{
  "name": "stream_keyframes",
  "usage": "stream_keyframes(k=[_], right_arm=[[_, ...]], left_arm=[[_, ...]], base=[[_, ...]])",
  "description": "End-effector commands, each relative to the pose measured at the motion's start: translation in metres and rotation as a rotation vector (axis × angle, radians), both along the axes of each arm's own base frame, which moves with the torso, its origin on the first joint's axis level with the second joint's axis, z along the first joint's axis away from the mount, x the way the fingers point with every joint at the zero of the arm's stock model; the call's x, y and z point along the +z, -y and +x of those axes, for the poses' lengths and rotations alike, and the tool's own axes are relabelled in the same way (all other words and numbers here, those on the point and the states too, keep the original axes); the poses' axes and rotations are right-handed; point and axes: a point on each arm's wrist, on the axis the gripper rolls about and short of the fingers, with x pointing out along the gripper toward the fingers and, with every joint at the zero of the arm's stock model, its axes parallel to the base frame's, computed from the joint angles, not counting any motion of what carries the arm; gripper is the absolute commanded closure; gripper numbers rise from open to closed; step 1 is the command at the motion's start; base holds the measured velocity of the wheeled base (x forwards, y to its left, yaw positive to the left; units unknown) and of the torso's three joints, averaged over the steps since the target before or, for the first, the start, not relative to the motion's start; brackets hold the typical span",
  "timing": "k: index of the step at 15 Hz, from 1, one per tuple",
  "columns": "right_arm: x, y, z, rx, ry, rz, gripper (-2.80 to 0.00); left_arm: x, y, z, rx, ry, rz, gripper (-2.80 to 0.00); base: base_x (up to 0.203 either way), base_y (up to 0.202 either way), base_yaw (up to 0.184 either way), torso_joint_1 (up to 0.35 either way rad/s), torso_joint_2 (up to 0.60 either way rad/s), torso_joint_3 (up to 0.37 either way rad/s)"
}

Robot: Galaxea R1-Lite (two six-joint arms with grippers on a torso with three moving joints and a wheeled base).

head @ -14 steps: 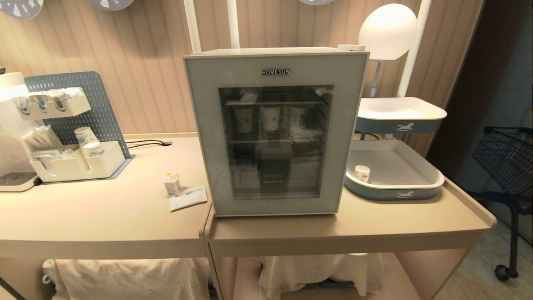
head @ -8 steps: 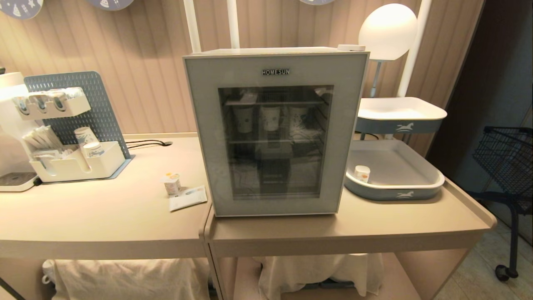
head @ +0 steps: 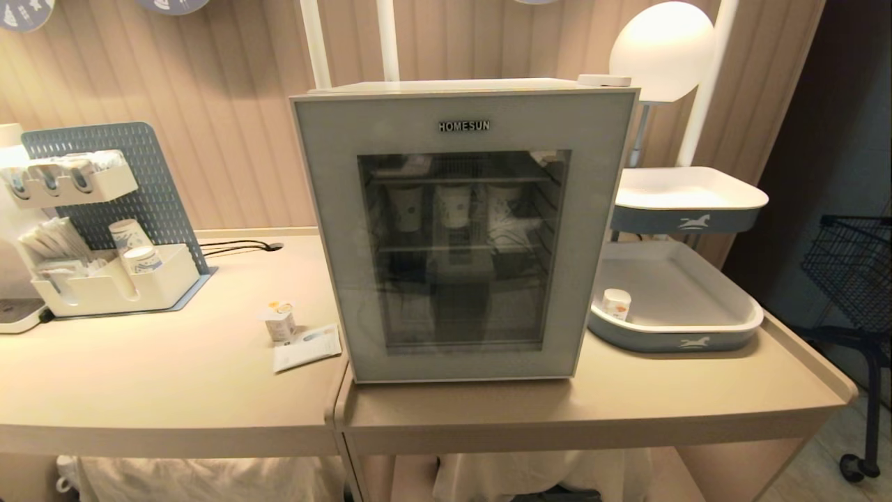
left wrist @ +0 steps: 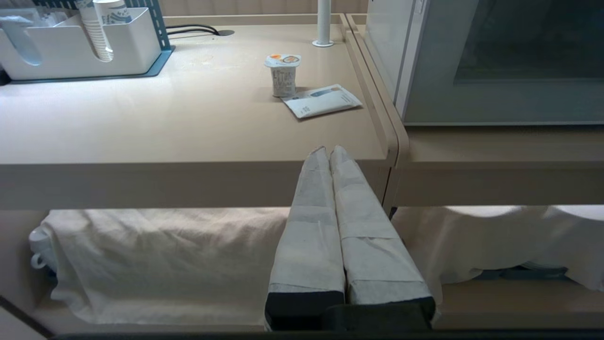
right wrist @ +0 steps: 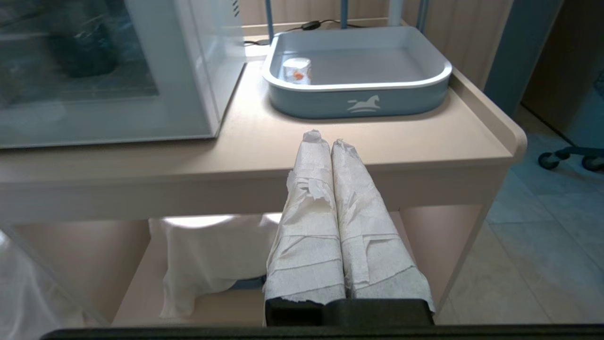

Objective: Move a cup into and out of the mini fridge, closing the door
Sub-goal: Open the freezer door

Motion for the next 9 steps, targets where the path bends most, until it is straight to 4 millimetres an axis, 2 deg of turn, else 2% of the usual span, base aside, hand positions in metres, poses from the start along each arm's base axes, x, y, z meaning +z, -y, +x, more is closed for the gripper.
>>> stream_keyframes(k=[1,8,9], right_arm=[[0.0001,0.0,0.0001,-0.001,-0.001,-0.001,0.0],[0.0001,0.0,0.0001,-0.001,-0.001,-0.001,0.0],[0.0001,0.0,0.0001,0.0,-0.001,-0.001,0.0]], left_arm=[[0.0,0.0,0.0001,0.001,-0.001,0.0,0.0],[-0.0006,0.0,0.0001,-0.001,-0.008,0.019,0.0],[-0.0012,0.0,0.0002,-0.003,-0.011,0.016,0.0]], base=[[0.143,0.0,0.002,0.002,0.01,0.002],[0.008,0.0,0.0,0.002,0.0,0.0],[-0.078,0.0,-0.004,0.002,0.01,0.002]])
